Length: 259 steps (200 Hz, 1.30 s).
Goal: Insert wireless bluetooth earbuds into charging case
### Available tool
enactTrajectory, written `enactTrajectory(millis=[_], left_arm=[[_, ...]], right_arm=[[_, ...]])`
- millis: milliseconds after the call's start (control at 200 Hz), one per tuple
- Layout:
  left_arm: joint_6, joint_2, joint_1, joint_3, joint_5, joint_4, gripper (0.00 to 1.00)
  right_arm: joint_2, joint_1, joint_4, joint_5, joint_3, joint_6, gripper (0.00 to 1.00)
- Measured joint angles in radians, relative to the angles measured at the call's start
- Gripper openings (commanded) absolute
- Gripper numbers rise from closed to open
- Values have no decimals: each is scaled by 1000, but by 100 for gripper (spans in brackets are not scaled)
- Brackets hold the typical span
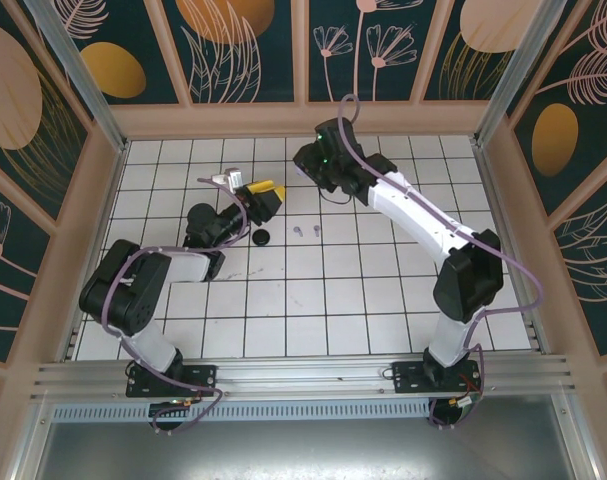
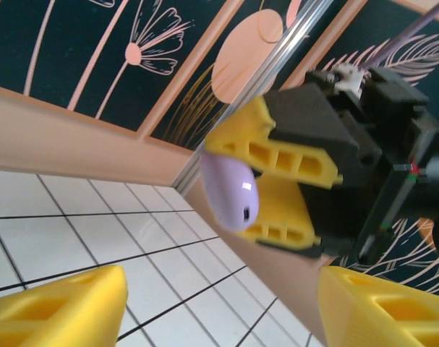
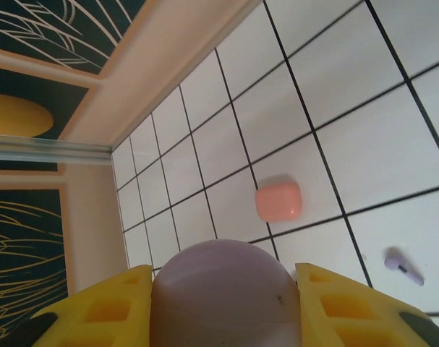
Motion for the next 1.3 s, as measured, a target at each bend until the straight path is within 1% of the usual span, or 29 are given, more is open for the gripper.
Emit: enactTrajectory(millis=[190,425,871,1296], left_arm=[[-56,79,-5,30,17,115,58],[-93,115,-12,52,36,183,55],[-122,146,-28,90,38,190,52],[-134,163,-30,116,37,190,41]], right_arm=[[-6,58,11,57,-4,61,19],[-8,66,15,82,-4,90,18],[-8,86,22,93,-3,93,18],[-8,100,24,92,-3,94,17]])
